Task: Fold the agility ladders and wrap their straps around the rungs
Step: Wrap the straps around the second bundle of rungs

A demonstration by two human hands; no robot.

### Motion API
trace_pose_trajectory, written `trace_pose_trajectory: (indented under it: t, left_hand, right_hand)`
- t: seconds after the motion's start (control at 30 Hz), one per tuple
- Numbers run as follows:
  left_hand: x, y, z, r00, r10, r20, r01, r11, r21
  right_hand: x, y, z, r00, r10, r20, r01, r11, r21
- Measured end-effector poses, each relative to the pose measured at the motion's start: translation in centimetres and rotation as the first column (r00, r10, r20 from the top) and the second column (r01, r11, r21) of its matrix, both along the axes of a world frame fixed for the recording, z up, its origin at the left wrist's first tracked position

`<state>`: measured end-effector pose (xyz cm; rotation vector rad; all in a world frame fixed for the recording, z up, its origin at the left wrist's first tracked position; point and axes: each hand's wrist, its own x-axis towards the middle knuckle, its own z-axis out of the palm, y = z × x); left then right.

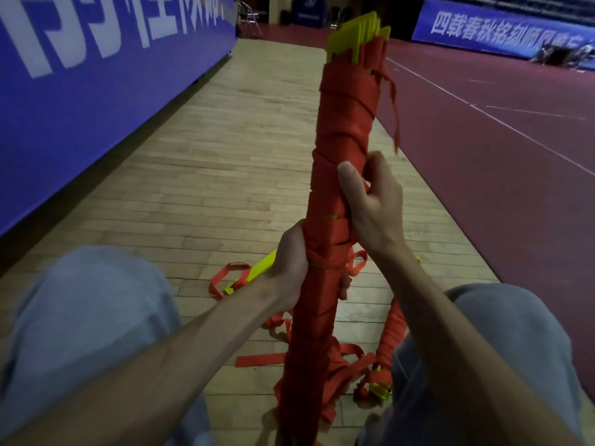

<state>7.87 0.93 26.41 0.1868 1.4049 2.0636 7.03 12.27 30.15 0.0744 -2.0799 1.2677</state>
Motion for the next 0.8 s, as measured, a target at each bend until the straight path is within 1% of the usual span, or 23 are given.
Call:
trace_pose_trajectory:
  t: [0.03, 0.07, 0.13, 0.17, 0.2, 0.23, 0.3, 0.33, 0.37, 0.43, 0.47, 0.53, 0.57, 0.6, 0.63, 0.67, 0.73, 0.8]
  left_hand:
    - [-0.1, -0.2, 0.1, 0.999, -0.050, -0.010, 0.050, 0.999, -0.003]
    - [-0.2, -0.4, 0.2, 0.995, -0.101, -0.017, 0.100, 0.995, -0.017]
    - [0.0, -0.6, 0.2, 0.979, -0.203, -0.026, 0.202, 0.979, -0.040]
    - [0.3, -0.6, 0.0, 0.970, -0.241, -0.020, 0.240, 0.970, -0.040]
    - [0.5, -0.6, -0.3, 0.966, -0.258, -0.007, 0.257, 0.965, -0.044]
    - [0.7, -0.6, -0.5, 0.967, -0.255, 0.012, 0.256, 0.966, -0.041]
    - [1.1, -0.1, -0.6, 0.975, -0.214, 0.066, 0.217, 0.975, -0.053]
    - [1.0, 0.2, -0.5, 0.983, -0.164, 0.087, 0.171, 0.982, -0.074]
    - [1.0, 0.5, -0.4, 0.990, -0.095, 0.104, 0.104, 0.991, -0.086]
    - [1.1, 1.4, -0.6, 0.993, 0.070, 0.091, -0.058, 0.990, -0.126]
    - [1.2, 1.8, -1.0, 0.986, 0.158, 0.044, -0.149, 0.975, -0.166]
    - [1.5, 2.7, -2.6, 0.955, 0.269, -0.124, -0.294, 0.908, -0.297]
    - [1.6, 2.8, -3.5, 0.940, 0.271, -0.207, -0.330, 0.877, -0.348]
    - [1.8, 2.9, -4.0, 0.931, 0.268, -0.246, -0.348, 0.853, -0.390]
    - [2.0, 2.8, -4.2, 0.930, 0.275, -0.244, -0.357, 0.834, -0.421]
    - [1.9, 2.7, -4.4, 0.927, 0.303, -0.222, -0.373, 0.816, -0.442]
    - [1.7, 2.5, -4.6, 0.919, 0.352, -0.180, -0.395, 0.788, -0.473]
    - [1.5, 2.3, -4.1, 0.901, 0.416, -0.124, -0.420, 0.762, -0.493]
  right_hand:
    - [0.1, -0.1, 0.2, 0.993, 0.109, 0.036, -0.104, 0.987, -0.119]
    - [0.3, 0.0, 0.4, 0.970, 0.231, 0.075, -0.209, 0.950, -0.231]
    - [0.9, 0.1, 0.7, 0.879, 0.441, 0.181, -0.345, 0.851, -0.396]
    - [1.2, 0.1, 0.8, 0.830, 0.503, 0.240, -0.371, 0.821, -0.434]
    - [1.4, 0.2, 0.8, 0.800, 0.526, 0.287, -0.376, 0.814, -0.444]
    - [1.4, 0.2, 0.7, 0.791, 0.527, 0.310, -0.368, 0.816, -0.446]
    - [1.3, 0.2, 0.5, 0.825, 0.473, 0.309, -0.310, 0.836, -0.452]
    - [1.1, 0.2, 0.4, 0.849, 0.433, 0.302, -0.274, 0.850, -0.450]
    - [0.9, 0.2, 0.3, 0.870, 0.392, 0.299, -0.238, 0.865, -0.441]
    - [0.3, 0.6, 0.2, 0.915, 0.269, 0.302, -0.134, 0.906, -0.401]
    - [0.0, 0.9, 0.0, 0.932, 0.184, 0.312, -0.059, 0.927, -0.370]
    - [-0.5, 1.5, -0.4, 0.942, 0.027, 0.335, 0.079, 0.950, -0.301]
    - [-0.7, 1.5, -0.5, 0.941, -0.012, 0.339, 0.113, 0.953, -0.282]
    - [-0.7, 1.6, -0.7, 0.936, -0.032, 0.350, 0.132, 0.955, -0.264]
    - [-0.6, 1.4, -0.8, 0.930, -0.044, 0.366, 0.141, 0.960, -0.243]
    - [-0.3, 1.0, -0.8, 0.919, -0.065, 0.390, 0.153, 0.968, -0.199]
    - [-0.1, 0.3, -0.9, 0.896, -0.163, 0.414, 0.195, 0.980, -0.035]
    - [-0.1, -0.2, -1.0, 0.896, -0.236, 0.376, 0.204, 0.971, 0.124]
